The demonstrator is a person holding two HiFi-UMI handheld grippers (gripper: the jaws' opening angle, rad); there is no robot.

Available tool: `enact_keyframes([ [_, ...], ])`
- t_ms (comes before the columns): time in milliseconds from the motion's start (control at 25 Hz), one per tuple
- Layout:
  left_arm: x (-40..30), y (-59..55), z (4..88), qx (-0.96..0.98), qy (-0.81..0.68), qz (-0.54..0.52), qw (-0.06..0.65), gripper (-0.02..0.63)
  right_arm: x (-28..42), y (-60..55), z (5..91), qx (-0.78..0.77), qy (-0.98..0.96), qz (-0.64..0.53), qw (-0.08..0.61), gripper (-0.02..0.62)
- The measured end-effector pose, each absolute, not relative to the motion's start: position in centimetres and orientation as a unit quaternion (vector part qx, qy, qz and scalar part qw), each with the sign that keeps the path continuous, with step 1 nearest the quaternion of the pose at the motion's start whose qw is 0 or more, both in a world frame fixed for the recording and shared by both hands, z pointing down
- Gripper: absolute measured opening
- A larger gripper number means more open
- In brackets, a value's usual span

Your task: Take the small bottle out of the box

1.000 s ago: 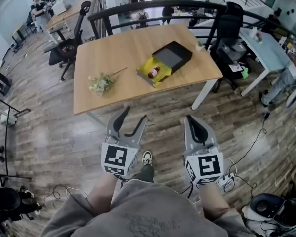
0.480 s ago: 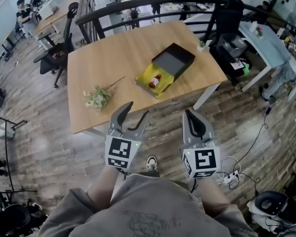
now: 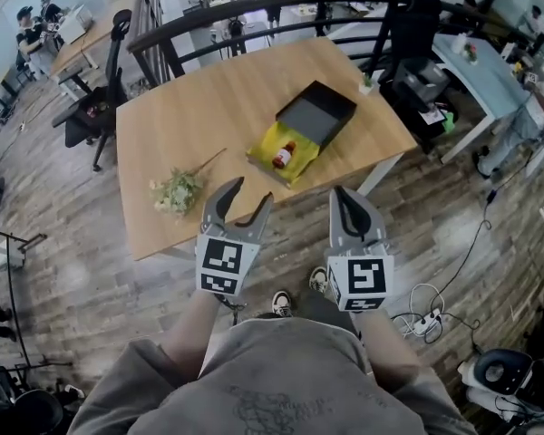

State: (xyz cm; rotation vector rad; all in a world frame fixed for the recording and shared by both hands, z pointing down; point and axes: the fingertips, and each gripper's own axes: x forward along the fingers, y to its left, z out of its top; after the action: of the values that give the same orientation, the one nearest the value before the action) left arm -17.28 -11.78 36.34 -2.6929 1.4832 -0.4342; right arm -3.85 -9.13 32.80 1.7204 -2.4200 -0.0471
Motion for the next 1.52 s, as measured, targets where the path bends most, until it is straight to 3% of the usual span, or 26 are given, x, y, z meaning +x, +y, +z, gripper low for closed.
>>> enact_keyframes([
  [640, -14.9, -20.8, 42.8, -0.852, 0.482, -0.205, -0.026, 0.230, -2.3, -19.1, 38.5, 0.541, -0.832, 0.028, 0.116, 0.013],
  [1520, -10.1, -35.4, 58.4, -0.796, 0.456, -0.371, -0.141, 0.233, 1.4, -36.3, 49.9, 0.444, -0.869, 0.105, 0.190, 0.014],
])
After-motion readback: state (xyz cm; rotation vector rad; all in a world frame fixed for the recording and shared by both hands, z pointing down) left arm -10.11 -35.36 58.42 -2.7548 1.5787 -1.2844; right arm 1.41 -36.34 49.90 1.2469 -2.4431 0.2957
